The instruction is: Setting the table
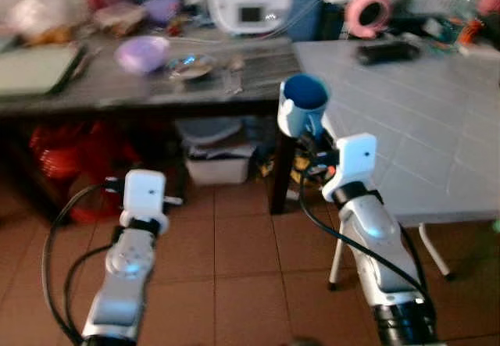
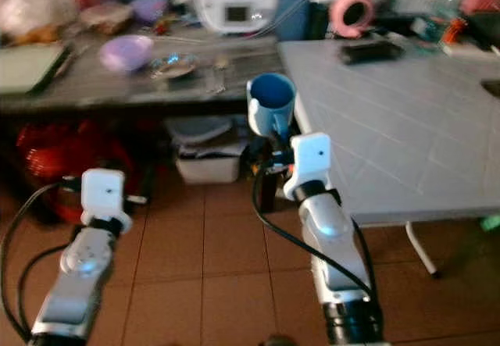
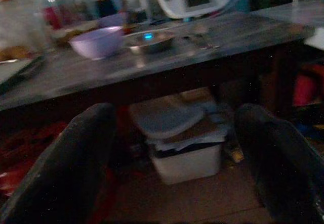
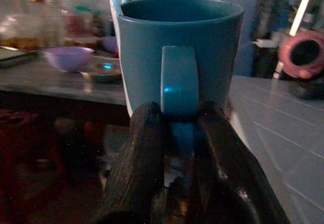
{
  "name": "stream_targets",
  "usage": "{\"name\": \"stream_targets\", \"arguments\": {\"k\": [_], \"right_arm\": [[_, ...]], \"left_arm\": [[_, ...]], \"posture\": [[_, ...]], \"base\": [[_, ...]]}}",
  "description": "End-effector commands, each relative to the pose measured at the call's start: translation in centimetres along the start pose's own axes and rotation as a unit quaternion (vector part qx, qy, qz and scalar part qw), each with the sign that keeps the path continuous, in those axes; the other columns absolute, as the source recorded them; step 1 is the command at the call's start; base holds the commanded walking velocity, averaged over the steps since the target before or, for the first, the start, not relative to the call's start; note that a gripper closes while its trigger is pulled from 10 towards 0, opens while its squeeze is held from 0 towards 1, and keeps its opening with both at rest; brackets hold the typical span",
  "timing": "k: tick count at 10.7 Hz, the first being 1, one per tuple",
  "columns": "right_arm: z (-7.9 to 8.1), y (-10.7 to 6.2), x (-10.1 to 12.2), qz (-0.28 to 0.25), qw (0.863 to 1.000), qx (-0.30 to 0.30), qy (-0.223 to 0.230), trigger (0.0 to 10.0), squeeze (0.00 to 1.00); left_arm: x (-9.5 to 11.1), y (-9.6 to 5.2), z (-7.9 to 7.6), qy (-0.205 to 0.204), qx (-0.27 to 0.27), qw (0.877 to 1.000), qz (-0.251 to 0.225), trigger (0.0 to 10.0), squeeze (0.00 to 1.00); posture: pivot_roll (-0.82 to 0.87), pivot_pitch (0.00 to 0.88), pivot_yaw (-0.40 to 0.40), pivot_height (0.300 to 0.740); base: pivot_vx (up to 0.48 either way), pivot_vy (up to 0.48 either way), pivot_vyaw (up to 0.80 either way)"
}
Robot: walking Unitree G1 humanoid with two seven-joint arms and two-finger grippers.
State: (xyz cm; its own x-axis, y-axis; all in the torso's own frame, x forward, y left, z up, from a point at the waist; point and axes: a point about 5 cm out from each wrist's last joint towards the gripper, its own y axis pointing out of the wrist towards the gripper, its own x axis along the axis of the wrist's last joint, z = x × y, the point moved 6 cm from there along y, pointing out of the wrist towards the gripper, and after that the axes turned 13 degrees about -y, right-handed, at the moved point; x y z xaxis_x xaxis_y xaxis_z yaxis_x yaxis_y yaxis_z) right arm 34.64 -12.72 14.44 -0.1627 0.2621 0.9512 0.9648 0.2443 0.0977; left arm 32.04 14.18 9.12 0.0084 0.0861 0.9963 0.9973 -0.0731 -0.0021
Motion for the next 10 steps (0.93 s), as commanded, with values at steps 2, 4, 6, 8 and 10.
{"name": "stream_targets", "arguments": {"k": [2, 4, 6, 8, 10], "right_arm": [[-0.13, 0.51, 1.41, -0.023, 1.0, -0.002, -0.003, 10.0, 0.0], [-0.05, 0.56, 1.48, -0.024, 1.0, 0.0, -0.004, 10.0, 0.0], [0.02, 0.64, 1.58, -0.026, 1.0, 0.004, -0.009, 10.0, 0.0], [0.05, 0.79, 1.59, -0.026, 1.0, 0.005, -0.009, 10.0, 0.0], [-0.01, 0.86, 1.55, -0.025, 1.0, 0.002, -0.007, 10.0, 0.0]], "left_arm": [[0.38, -0.02, 0.24, 0.006, -0.004, 1.0, -0.007, 10.0, 0.0], [0.32, 0.03, 0.23, 0.002, -0.003, 1.0, -0.005, 10.0, 0.0], [0.42, 0.25, 0.15, 0.004, -0.005, 1.0, -0.007, 10.0, 0.0], [0.55, 0.33, -0.09, 0.007, -0.009, 1.0, -0.011, 10.0, 0.0], [0.52, 0.28, -0.17, 0.006, -0.01, 1.0, -0.011, 10.0, 0.0]], "posture": [[-0.05, 0.0, 0.042, 0.74], [-0.06, 0.0, 0.043, 0.74], [-0.06, 0.0, 0.046, 0.74], [-0.06, 0.0, 0.045, 0.74], [-0.06, 0.0, 0.046, 0.74]], "base": [[0.471, 0.0, 0.0], [0.48, 0.0, 0.0], [0.469, 0.0, 0.0], [0.469, 0.0, 0.29], [0.469, 0.0, 0.0]]}}
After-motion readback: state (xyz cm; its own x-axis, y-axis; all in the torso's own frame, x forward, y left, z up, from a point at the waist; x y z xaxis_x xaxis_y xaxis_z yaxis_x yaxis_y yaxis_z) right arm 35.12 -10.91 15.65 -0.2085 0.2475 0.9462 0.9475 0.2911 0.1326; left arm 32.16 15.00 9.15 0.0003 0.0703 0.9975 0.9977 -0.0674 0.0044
